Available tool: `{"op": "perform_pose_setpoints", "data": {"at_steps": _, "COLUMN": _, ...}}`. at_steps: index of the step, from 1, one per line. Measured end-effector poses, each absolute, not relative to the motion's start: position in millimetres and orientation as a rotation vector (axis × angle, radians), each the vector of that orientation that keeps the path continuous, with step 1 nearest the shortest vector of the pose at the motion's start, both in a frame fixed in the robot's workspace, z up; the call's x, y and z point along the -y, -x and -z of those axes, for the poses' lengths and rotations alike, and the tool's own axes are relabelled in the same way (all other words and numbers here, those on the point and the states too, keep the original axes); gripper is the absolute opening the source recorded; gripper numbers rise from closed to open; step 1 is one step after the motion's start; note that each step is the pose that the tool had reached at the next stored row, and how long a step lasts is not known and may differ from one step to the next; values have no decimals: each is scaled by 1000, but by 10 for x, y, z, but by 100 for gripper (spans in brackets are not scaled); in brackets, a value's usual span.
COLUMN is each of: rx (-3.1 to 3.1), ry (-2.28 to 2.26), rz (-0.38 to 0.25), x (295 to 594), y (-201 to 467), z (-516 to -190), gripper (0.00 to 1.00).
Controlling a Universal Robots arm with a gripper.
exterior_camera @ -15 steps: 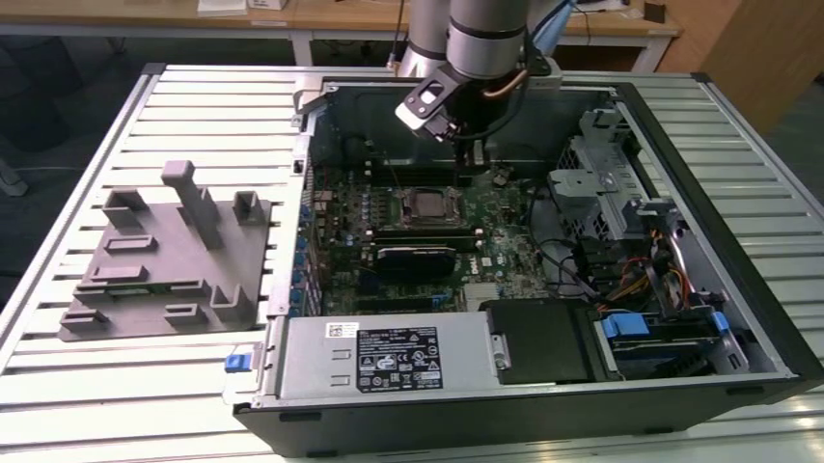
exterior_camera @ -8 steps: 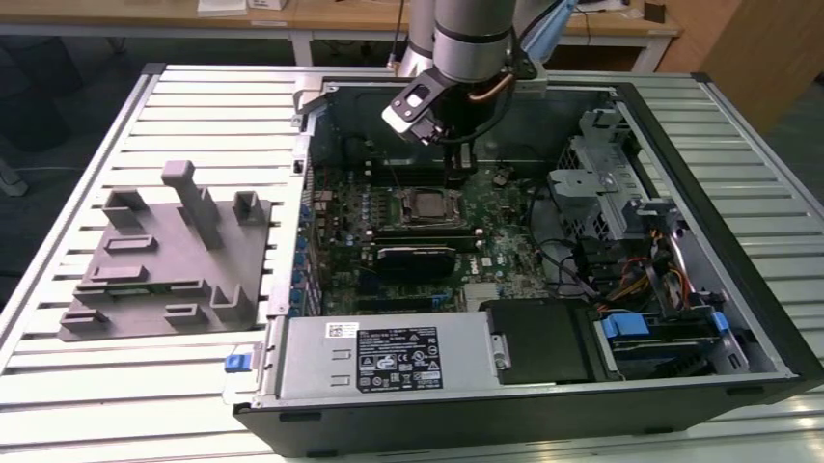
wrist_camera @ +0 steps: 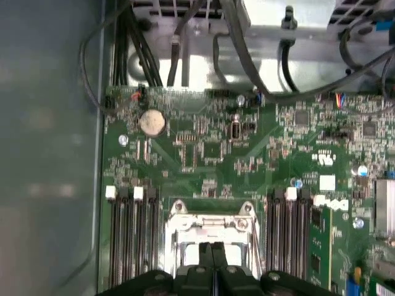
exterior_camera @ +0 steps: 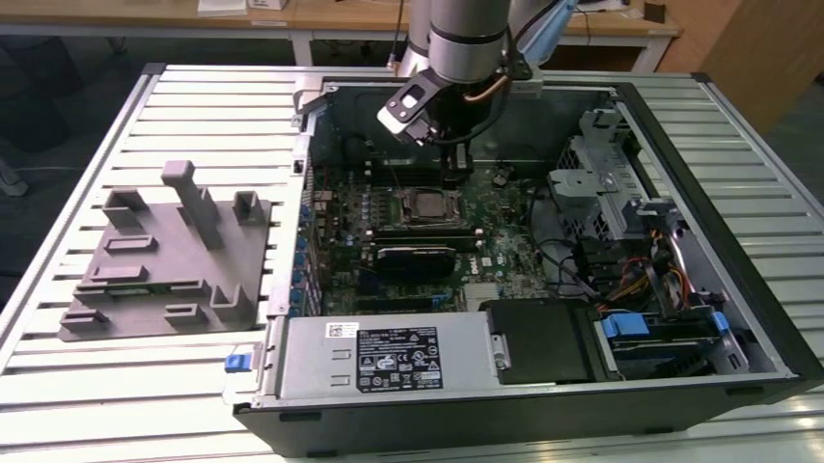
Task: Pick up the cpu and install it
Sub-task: 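Close the cpu cover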
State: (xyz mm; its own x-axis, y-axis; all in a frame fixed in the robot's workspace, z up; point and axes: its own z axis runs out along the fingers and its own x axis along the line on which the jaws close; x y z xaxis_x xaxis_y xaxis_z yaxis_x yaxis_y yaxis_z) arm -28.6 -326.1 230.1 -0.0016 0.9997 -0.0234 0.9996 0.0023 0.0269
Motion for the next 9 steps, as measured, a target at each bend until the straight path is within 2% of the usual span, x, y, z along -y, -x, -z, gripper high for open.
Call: {"op": "perform_pose_setpoints", "data": {"at_steps": 9, "rx": -2198, "ry": -2194, "rz": -4, "x": 3261, "y": 404, "z": -2284, "gripper": 11}}
